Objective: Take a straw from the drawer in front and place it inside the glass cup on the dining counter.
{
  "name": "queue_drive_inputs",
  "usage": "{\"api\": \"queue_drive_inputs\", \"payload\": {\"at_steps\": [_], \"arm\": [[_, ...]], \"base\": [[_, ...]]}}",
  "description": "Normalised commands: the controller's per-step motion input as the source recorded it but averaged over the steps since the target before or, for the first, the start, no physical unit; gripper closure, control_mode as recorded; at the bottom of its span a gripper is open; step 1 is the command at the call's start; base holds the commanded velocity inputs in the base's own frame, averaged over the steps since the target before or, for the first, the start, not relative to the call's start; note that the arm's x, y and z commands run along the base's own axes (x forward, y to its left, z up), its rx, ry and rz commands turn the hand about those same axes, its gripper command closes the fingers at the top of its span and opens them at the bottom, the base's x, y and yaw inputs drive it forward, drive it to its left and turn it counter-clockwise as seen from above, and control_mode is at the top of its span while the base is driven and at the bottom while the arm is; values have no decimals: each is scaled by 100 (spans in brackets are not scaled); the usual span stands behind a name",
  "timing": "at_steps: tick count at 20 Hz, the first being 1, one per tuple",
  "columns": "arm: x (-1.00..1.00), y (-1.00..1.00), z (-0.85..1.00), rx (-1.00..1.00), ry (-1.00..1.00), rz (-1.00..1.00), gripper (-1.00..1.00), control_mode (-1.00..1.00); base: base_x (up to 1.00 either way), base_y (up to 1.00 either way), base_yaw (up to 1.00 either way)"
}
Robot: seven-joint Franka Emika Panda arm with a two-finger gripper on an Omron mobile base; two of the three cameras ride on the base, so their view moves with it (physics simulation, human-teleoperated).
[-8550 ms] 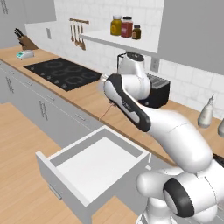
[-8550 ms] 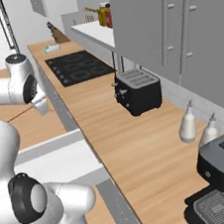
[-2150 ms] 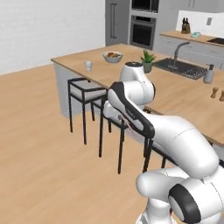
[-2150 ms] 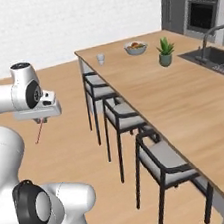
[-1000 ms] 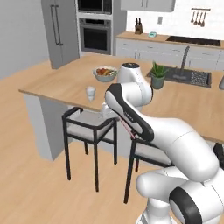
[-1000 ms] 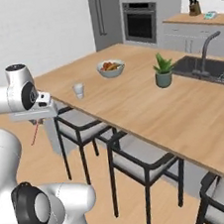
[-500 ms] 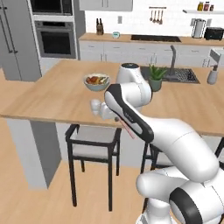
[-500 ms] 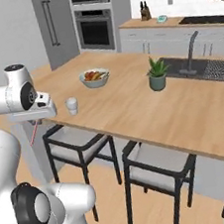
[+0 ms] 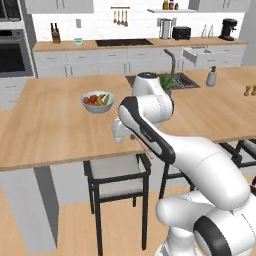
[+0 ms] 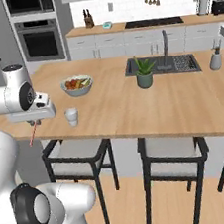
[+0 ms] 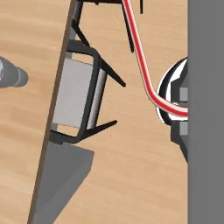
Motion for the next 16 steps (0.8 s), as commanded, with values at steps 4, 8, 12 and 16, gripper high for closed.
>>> {"api": "queue_drive_inputs", "payload": {"at_steps": [4,8,12,16], "arm": [[0,0,0,0,0,0,100,100],[0,0,0,0,0,0,100,100],[0,0,0,0,0,0,100,100],[0,0,0,0,0,0,100,100]], "base": [[46,61,-50],[74,45,-45],[91,53,-39],[89,66,-33]]}}
